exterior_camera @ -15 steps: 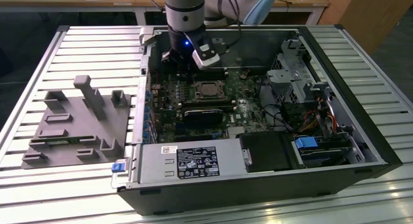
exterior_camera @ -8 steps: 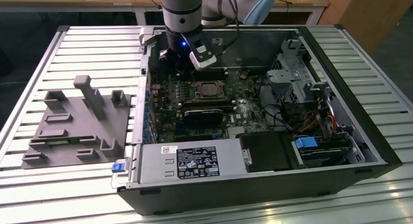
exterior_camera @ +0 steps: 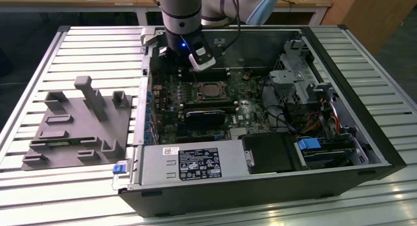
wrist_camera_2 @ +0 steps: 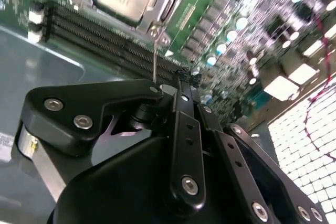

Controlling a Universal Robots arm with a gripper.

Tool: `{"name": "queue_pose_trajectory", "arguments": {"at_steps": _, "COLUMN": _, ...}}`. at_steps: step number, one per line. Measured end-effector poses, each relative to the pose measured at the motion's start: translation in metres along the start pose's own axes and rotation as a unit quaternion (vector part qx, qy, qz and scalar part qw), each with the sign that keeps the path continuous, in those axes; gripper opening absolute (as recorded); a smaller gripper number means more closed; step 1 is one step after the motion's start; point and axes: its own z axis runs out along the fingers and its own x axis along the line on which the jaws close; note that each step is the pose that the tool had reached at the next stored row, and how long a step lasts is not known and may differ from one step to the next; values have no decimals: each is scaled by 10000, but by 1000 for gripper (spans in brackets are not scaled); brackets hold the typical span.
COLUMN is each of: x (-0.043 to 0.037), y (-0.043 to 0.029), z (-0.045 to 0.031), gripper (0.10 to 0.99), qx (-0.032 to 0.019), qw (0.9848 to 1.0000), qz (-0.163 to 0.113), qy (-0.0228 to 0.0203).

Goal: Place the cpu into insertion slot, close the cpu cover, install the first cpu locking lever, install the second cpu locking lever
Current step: 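Install the first cpu locking lever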

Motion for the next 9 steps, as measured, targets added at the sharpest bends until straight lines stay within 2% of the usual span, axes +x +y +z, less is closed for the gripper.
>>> {"name": "queue_pose_trajectory", "arguments": {"at_steps": 1, "x": 2, "y": 0, "z": 0, "gripper": 106, "qx": -58, "qw": 10000, "qz": 2, "qy": 3}}
{"name": "queue_pose_trajectory", "arguments": {"at_steps": 4, "x": 2, "y": 0, "z": 0, "gripper": 106, "qx": -169, "qw": 9999, "qz": 7, "qy": 7}}
{"name": "queue_pose_trajectory", "arguments": {"at_steps": 9, "x": -1, "y": 0, "z": 0, "gripper": 106, "qx": -177, "qw": 9998, "qz": 7, "qy": 9}}
